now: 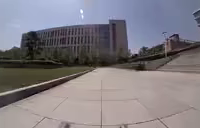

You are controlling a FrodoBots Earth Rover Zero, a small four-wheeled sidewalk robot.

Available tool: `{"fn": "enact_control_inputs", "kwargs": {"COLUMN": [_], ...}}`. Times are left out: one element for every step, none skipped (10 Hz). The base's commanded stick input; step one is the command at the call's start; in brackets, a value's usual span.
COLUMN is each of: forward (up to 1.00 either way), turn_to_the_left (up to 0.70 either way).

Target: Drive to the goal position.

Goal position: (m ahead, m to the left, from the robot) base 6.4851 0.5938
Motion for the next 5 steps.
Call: {"fn": "enact_control_inputs", "kwargs": {"forward": [0.70, 0.70, 0.70, 0.70, 0.70], "turn_to_the_left": [0.00, 0.00, 0.00, 0.00, 0.00]}}
